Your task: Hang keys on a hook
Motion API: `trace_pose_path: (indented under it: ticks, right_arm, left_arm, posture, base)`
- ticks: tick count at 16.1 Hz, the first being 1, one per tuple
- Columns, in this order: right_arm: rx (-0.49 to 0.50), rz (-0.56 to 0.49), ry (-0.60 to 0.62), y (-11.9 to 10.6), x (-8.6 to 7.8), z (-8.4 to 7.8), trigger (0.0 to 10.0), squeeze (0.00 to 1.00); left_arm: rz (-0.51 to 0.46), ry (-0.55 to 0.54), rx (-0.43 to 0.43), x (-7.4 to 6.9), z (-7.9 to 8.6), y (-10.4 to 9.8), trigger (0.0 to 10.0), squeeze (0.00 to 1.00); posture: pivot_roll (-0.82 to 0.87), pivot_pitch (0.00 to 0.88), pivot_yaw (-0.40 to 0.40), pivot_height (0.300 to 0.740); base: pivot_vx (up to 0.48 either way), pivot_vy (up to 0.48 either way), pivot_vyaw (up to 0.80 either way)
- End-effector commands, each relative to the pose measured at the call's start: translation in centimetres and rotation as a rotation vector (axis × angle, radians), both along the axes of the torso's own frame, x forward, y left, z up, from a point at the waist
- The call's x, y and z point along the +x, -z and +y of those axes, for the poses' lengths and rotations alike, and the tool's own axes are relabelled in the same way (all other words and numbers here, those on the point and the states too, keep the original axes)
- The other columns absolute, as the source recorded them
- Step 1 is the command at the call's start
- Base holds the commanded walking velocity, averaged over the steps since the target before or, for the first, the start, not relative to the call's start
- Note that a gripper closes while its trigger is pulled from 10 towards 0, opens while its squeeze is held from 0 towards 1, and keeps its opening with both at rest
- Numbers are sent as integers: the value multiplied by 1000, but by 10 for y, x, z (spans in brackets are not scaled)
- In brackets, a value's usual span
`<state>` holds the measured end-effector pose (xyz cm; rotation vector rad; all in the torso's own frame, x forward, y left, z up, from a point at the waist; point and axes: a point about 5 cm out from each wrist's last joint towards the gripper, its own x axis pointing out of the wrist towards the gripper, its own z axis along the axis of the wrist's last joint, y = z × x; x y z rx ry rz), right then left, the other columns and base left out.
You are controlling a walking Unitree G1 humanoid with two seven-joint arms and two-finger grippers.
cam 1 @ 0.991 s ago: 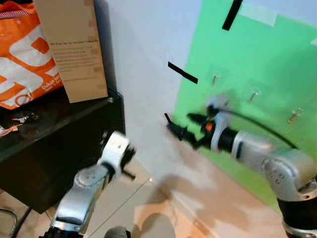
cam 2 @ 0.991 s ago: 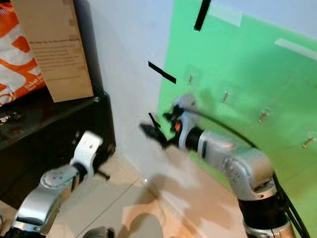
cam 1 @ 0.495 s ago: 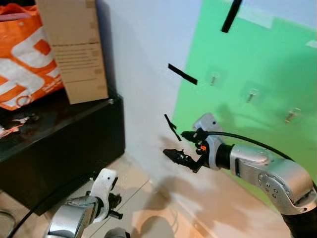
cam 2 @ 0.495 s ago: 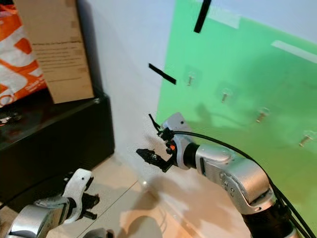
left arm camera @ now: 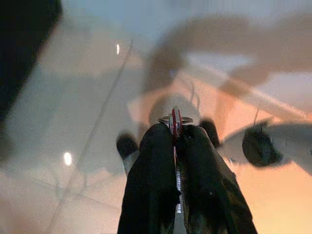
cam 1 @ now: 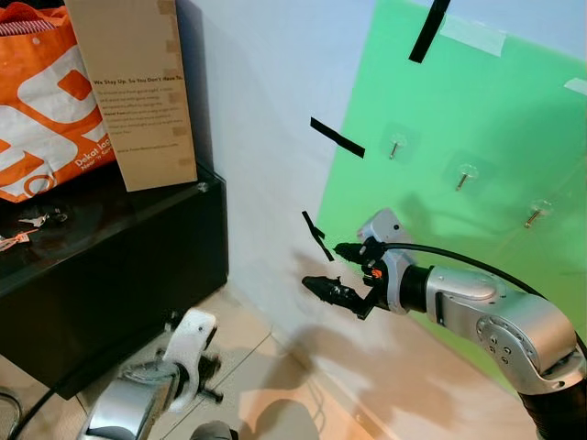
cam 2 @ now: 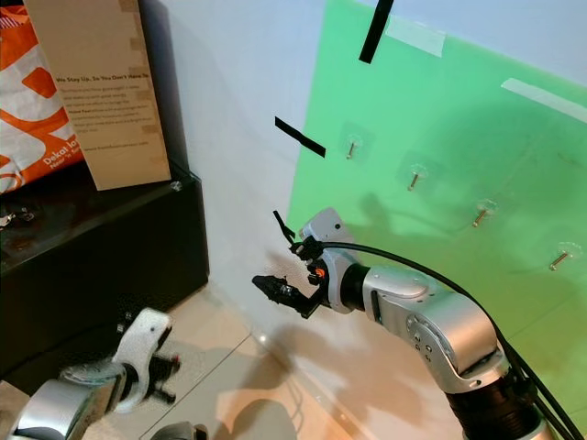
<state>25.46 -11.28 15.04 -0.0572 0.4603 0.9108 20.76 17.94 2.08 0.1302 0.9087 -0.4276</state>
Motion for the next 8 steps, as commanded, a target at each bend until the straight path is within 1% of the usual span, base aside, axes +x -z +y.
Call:
trace_pose_path:
  ticks: [1,2,3,4,5,6,7,8]
  right_arm:
    - [5,-27,7,-6,5,-3,10000,1000]
    - [9,-29,6,-7,5,-3,10000,1000]
    - [13,-30,4,-7,5,-4,10000,1000]
    - [14,-35,-1,-8,5,-4,10000,1000]
    - [18,-38,-9,-8,6,-4,10000,1000]
    - [24,-41,-18,-9,7,-3,10000,1000]
    - [29,-44,-24,-10,7,-2,10000,1000]
    - [30,-47,-30,-10,8,-2,10000,1000]
  left_arm:
    - [-119,93,-52,8,-11,-15,0,0]
    - [-203,197,-37,12,-9,-26,0,0]
    - [-299,339,-4,15,-2,-42,0,0]
    - [-345,464,6,17,10,-62,0,0]
    - [-310,572,35,19,31,-78,0,0]
    - [-244,663,79,22,52,-93,0,0]
    - [-190,738,110,25,66,-108,0,0]
    - [-120,823,115,25,73,-124,0,0]
  posture:
    - [37,0,-105,740]
    - [42,0,-113,740]
    - [47,0,-117,740]
    - [53,0,-119,740]
    - [61,0,-119,740]
    - [64,0,-117,740]
    - [65,0,-113,740]
    - [64,0,-111,740]
  base:
    - [0,0,0]
    - [0,0,0]
    - [0,0,0]
    - [0,0,0]
    - [0,0,0]
    - [0,0,0]
    - [0,0,0]
    - [0,0,0]
